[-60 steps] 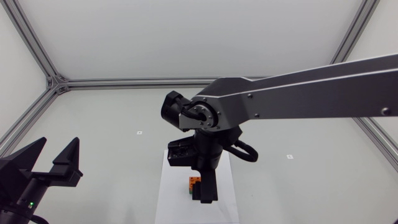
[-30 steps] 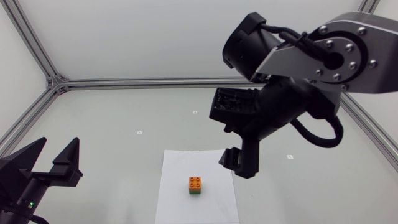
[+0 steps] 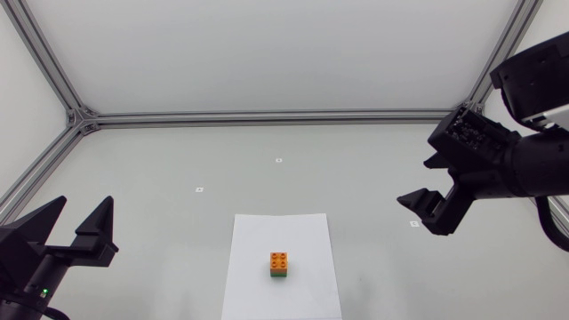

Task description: Pick up the orange 2x2 brick with the right arm and stack it on top of the green 2x2 brick in the center

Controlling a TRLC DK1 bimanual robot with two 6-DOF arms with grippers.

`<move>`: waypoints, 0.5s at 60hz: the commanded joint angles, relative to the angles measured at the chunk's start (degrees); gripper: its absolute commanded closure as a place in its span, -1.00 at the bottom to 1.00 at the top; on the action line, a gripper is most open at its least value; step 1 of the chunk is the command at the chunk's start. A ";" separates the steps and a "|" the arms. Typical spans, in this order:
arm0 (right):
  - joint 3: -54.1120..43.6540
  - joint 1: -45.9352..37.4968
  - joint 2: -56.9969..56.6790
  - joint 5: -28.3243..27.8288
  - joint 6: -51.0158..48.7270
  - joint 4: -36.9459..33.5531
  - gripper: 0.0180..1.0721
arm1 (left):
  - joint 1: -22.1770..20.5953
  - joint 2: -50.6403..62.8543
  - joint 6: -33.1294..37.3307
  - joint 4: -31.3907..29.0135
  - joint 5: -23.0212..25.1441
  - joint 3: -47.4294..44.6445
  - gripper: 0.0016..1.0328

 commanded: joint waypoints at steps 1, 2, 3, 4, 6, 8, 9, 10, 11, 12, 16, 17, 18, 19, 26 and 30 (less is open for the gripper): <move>-3.41 -3.78 -3.41 0.10 1.43 1.86 -0.93 | 0.05 -0.32 0.33 -0.65 0.16 -2.35 -0.92; -3.94 -4.66 -3.94 -0.08 1.43 2.22 -0.93 | 0.05 -0.32 0.33 -0.65 0.16 -2.35 -0.92; -4.47 -5.45 -4.55 -0.43 1.52 2.65 -0.93 | -0.04 -0.32 0.33 -0.65 0.16 -2.35 -0.92; -4.99 -6.15 -4.99 -0.78 1.61 3.09 -0.93 | 0.05 -0.32 0.33 -0.65 0.16 -2.35 -0.92; -5.87 -7.56 -6.05 -1.48 1.87 3.89 -0.93 | 0.05 -0.32 0.33 -0.65 0.16 -2.35 -0.92; -6.75 -8.88 -7.10 -2.36 1.87 4.50 -0.93 | 0.05 -0.32 0.33 -0.65 0.16 -2.35 -0.92; -7.28 -9.58 -7.63 -2.80 1.87 4.85 -0.93 | 0.05 -0.32 0.33 -0.65 0.16 -2.35 -0.92; -7.72 -10.11 -8.07 -3.06 1.87 5.38 -0.93 | 0.05 -0.32 0.33 -0.65 0.16 -2.35 -0.92; -8.33 -10.72 -8.68 -3.24 1.78 5.91 -0.93 | 0.05 -0.32 0.33 -0.65 0.16 -2.35 -0.92; -8.95 -11.34 -9.21 -3.24 1.70 6.43 -0.93 | 0.05 -0.32 0.33 -0.65 0.16 -2.35 -0.92; -11.06 -12.83 -11.06 -3.24 1.61 8.72 -0.93 | 0.05 -0.32 0.33 -0.65 0.16 -2.35 -0.92; -11.58 -13.27 -11.67 -3.33 1.61 9.33 -0.93 | 0.05 -0.32 0.33 -0.65 0.16 -2.35 -0.92; -12.02 -13.45 -12.11 -3.42 1.61 9.77 -0.93 | 0.05 -0.32 0.42 -0.65 0.16 -2.35 -0.92; -12.64 -13.62 -12.64 -3.42 1.61 10.39 -0.93 | 0.05 -0.32 0.33 -0.65 0.16 -2.35 -0.92; -14.84 -13.97 -15.89 -3.94 2.14 11.44 -0.93 | 0.05 -0.32 0.33 -0.65 0.16 -2.35 -0.92; -15.72 -13.97 -17.12 -4.73 2.14 11.53 -0.93 | 0.05 -0.32 0.33 -0.65 0.16 -2.35 -0.92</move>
